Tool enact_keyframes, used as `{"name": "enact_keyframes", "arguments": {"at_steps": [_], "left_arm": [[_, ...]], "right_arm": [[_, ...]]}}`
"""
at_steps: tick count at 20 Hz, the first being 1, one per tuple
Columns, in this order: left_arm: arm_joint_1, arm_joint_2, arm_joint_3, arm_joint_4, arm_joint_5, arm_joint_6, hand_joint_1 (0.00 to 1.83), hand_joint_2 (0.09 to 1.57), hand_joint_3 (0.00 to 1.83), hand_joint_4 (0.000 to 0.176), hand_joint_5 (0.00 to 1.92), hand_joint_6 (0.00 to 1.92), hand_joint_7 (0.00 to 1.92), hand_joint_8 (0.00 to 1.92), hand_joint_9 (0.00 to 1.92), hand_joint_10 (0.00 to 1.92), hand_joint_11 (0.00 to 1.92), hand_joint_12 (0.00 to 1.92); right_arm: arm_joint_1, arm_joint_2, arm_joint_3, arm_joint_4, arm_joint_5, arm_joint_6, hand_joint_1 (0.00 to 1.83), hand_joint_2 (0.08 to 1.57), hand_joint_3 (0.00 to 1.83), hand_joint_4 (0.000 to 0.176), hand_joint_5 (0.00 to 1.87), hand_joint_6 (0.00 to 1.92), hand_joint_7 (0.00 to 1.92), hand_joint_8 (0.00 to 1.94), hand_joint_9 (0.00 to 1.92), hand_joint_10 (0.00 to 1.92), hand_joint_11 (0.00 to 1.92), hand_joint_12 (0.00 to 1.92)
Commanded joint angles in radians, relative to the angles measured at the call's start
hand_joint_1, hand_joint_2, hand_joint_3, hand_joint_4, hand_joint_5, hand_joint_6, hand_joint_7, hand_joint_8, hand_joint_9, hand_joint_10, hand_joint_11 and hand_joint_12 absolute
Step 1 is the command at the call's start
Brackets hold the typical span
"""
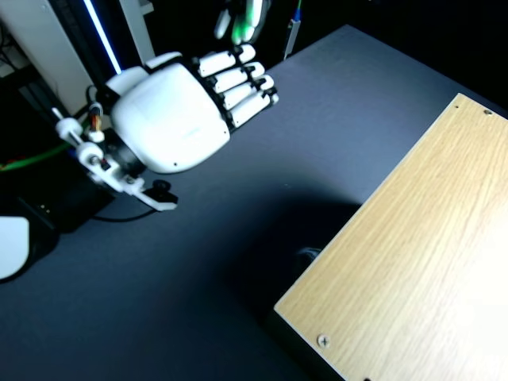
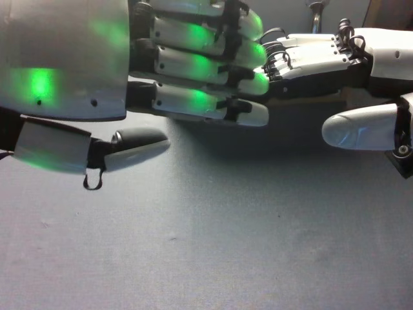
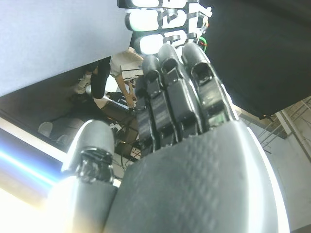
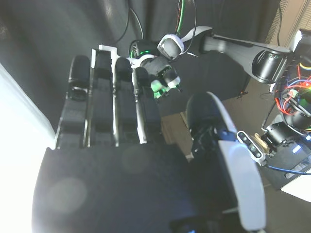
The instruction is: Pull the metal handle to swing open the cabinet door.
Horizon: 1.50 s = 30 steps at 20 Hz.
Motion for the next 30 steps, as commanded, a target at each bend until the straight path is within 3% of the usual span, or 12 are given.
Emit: {"name": "enact_keyframes", "arguments": {"at_steps": [1,9,20,30], "left_arm": [[-0.011,0.006,0.001,-0.096,-0.018,0.007,0.0,1.56,0.2,0.0,0.32,0.0,0.32,0.0,0.28,0.0,0.0,0.64],[-0.011,0.006,0.001,-0.096,-0.018,0.007,0.0,1.57,0.19,0.0,0.32,0.0,0.33,0.0,0.29,0.0,0.0,0.67],[-0.011,0.006,0.001,-0.096,-0.018,0.007,0.0,1.57,0.18,0.0,0.32,0.0,0.34,0.0,0.3,0.0,0.0,0.68],[-0.011,0.006,0.001,-0.096,-0.018,0.007,0.0,1.57,0.19,0.0,0.33,0.0,0.34,0.0,0.3,0.0,0.0,0.69]], "right_arm": [[0.002,0.002,-0.003,0.089,0.077,0.003,0.0,1.57,0.11,0.0,0.24,0.01,0.24,0.0,0.22,0.0,0.0,0.6],[0.002,-0.005,-0.003,0.089,0.027,0.003,0.0,1.57,0.1,0.0,0.22,0.0,0.23,0.0,0.21,0.0,0.0,0.59],[0.002,-0.012,-0.001,0.243,-0.252,0.003,0.0,1.57,0.09,0.0,0.23,0.0,0.23,0.0,0.21,0.0,0.0,0.6],[0.004,-0.001,-0.014,0.276,-0.393,0.062,0.0,1.57,0.08,0.0,0.25,0.01,0.24,0.01,0.21,0.0,0.0,0.62]]}}
